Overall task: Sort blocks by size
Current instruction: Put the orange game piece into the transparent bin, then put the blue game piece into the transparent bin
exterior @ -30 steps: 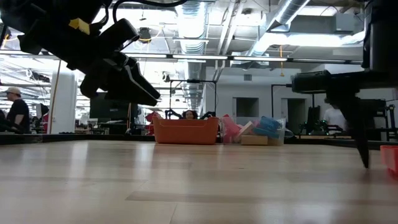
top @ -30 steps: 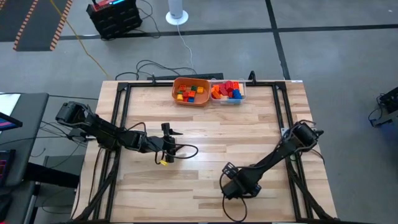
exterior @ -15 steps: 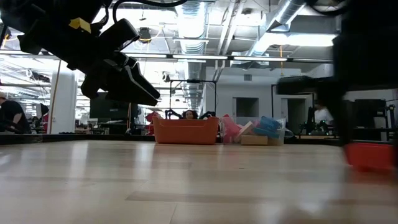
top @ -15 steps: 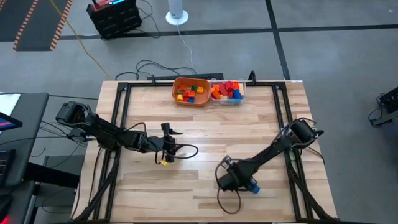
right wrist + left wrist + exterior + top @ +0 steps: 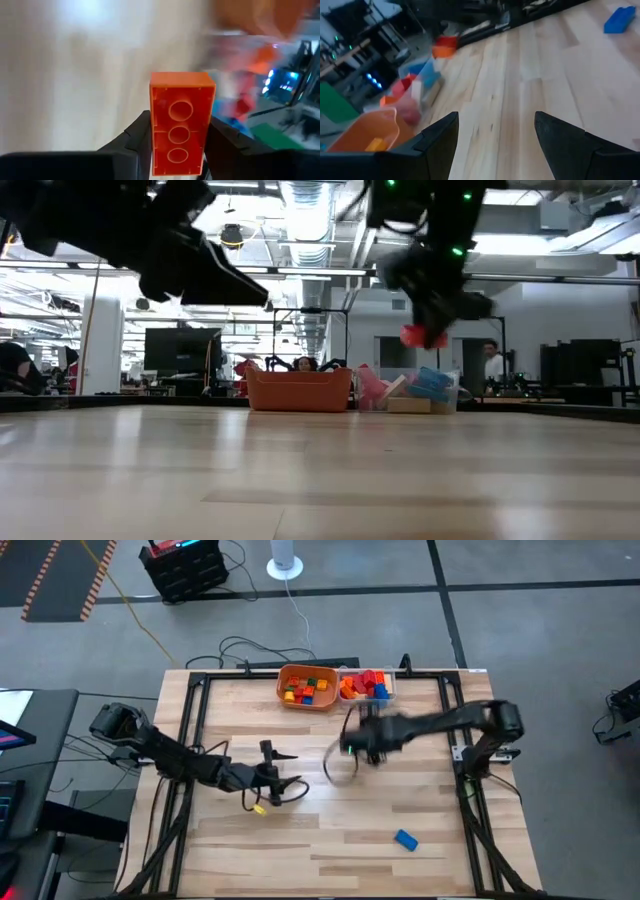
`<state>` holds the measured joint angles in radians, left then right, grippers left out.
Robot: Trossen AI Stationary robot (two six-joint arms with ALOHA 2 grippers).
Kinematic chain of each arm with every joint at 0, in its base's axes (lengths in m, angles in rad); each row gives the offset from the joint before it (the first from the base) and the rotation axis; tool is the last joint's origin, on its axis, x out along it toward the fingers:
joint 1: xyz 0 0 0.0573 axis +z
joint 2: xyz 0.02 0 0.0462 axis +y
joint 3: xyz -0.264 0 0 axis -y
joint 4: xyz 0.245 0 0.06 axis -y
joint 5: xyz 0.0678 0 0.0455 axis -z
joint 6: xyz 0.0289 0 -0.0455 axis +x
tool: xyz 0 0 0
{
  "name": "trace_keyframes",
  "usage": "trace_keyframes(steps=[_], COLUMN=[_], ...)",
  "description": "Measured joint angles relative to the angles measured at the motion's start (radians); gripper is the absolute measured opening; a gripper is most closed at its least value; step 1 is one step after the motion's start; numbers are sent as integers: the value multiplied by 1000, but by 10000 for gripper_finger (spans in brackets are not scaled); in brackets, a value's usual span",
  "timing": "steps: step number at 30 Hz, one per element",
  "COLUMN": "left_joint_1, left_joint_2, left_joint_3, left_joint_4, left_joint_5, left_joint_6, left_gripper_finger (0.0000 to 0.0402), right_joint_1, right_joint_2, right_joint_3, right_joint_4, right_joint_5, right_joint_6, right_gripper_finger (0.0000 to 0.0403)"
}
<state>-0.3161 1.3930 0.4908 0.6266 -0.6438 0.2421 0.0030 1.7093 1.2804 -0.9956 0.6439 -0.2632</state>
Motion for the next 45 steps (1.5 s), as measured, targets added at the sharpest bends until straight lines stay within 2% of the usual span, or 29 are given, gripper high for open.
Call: trace_keyframes(steps=[6,11,15,18,21,24,28,34,39,42,45], left_joint_1=[-17,-7,4,10,10,10,11,11,6,2,2], left_joint_2=[0,0,0,0,0,0,0,0,0,0,0], left_joint_3=[0,0,0,0,0,0,0,0,0,0,0], left_joint_4=[15,11,8,-2,-18,-31,-32,-40,-61,-107,-125], left_joint_5=[-12,-16,-17,-17,-17,-17,-19,-20,-19,-19,-19], left_joint_6=[27,35,34,27,15,11,24,26,25,39,42], left_gripper_finger=[253,253,253,253,253,253,253,253,253,253,253], right_joint_1=[-252,-453,-568,-612,-612,-592,-519,-313,-93,97,256], right_joint_2=[-114,-111,-44,13,46,25,-76,-239,-293,-256,-185], right_joint_3=[0,1,1,1,1,1,0,0,1,-42,-62], right_joint_4=[256,321,354,344,301,238,188,180,80,60,29], right_joint_5=[-42,-207,-351,-454,-484,-483,-449,-224,-220,-191,-256], right_joint_6=[123,183,202,215,222,226,266,275,480,623,786], right_gripper_finger=[160,161,221,265,281,282,280,281,281,281,281])
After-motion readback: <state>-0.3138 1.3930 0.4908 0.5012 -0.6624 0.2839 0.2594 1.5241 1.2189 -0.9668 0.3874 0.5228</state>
